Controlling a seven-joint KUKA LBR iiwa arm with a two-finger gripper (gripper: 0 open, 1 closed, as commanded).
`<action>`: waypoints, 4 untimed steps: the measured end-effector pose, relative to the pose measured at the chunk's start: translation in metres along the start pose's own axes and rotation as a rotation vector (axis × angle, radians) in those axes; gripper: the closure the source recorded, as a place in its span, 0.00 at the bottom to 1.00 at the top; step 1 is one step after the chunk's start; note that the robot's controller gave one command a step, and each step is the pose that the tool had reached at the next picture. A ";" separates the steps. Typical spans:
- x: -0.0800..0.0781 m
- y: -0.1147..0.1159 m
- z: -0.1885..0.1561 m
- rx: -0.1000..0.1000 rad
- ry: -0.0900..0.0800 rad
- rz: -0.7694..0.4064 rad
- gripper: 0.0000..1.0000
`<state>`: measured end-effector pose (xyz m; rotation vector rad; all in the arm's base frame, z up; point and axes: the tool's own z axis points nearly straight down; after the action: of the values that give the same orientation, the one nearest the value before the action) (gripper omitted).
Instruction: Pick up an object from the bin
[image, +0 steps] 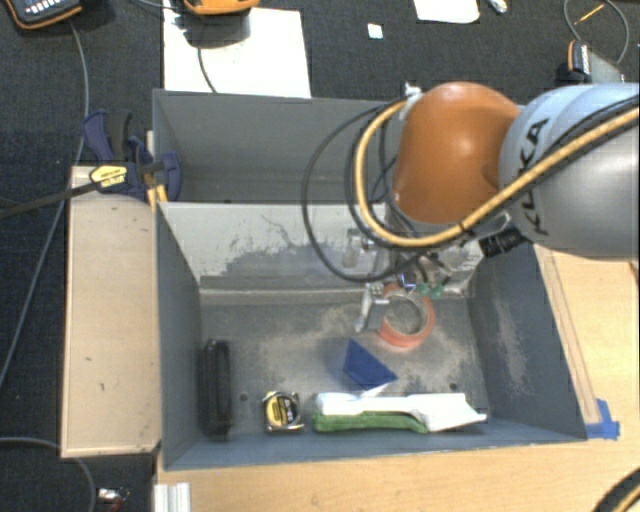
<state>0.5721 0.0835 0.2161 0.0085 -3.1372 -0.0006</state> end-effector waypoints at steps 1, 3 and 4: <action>-0.001 -0.001 -0.005 -0.001 -0.008 0.003 0.00; 0.025 -0.060 0.106 -0.003 -0.012 0.102 0.00; 0.052 -0.034 0.100 -0.015 -0.006 0.214 0.00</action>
Offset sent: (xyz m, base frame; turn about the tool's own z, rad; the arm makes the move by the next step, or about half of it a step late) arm -0.0368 -0.0797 -0.1461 0.1131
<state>0.5199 0.0491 0.1160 -0.3272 -3.1263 -0.0231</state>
